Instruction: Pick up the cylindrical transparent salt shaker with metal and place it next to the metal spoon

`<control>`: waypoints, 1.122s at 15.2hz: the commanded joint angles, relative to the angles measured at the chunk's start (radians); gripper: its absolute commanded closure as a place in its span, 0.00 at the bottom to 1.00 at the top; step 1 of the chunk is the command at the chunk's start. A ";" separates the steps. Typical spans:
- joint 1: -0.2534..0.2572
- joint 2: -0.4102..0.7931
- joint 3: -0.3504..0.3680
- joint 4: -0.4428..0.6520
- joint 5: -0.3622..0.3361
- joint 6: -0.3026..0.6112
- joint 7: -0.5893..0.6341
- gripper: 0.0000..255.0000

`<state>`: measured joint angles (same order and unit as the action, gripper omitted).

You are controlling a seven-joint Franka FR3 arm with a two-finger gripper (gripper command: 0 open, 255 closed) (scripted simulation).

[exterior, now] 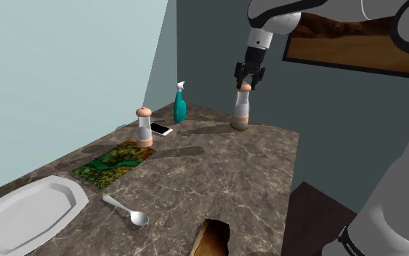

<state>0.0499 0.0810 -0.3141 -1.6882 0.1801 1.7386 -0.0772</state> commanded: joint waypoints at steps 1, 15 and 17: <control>0.029 -0.023 0.023 -0.014 -0.007 0.001 0.055 1.00; 0.193 -0.050 0.176 0.064 -0.024 -0.052 0.387 1.00; 0.216 -0.037 0.197 0.096 -0.025 -0.064 0.433 1.00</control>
<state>0.2536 0.0373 -0.1287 -1.6060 0.1557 1.6777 0.3298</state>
